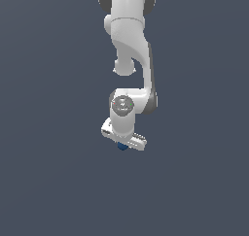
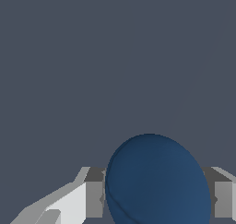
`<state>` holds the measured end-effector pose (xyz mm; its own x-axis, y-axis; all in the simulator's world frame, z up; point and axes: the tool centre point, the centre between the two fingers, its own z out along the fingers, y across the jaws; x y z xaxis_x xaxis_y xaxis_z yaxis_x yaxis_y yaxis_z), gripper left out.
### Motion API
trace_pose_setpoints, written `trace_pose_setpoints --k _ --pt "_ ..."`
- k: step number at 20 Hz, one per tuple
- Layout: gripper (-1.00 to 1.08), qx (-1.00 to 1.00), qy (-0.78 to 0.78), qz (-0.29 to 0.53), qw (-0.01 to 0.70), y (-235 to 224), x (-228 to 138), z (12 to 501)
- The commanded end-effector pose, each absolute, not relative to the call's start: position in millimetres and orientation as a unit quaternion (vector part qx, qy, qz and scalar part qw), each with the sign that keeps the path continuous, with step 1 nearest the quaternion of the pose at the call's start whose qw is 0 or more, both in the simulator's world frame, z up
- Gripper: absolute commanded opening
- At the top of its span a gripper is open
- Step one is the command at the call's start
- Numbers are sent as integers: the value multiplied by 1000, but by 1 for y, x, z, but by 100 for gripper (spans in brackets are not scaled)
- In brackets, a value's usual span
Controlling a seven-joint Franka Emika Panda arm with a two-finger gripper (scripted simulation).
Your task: Pick up the object and move it to a goal position.
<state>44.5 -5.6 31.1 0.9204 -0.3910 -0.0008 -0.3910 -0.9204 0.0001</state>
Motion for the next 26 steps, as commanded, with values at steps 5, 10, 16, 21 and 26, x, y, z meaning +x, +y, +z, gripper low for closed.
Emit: trace_pose_setpoints --k 5,10,16,21,26 --pt "-100 -980 200 0 0 -17 47 43" --pt "-100 -980 200 0 0 -43 53 70" --pt "-100 -980 200 0 0 -87 64 115" --pt "-100 -980 200 0 0 -125 74 155" --pt "-100 -980 200 0 0 -157 84 188"
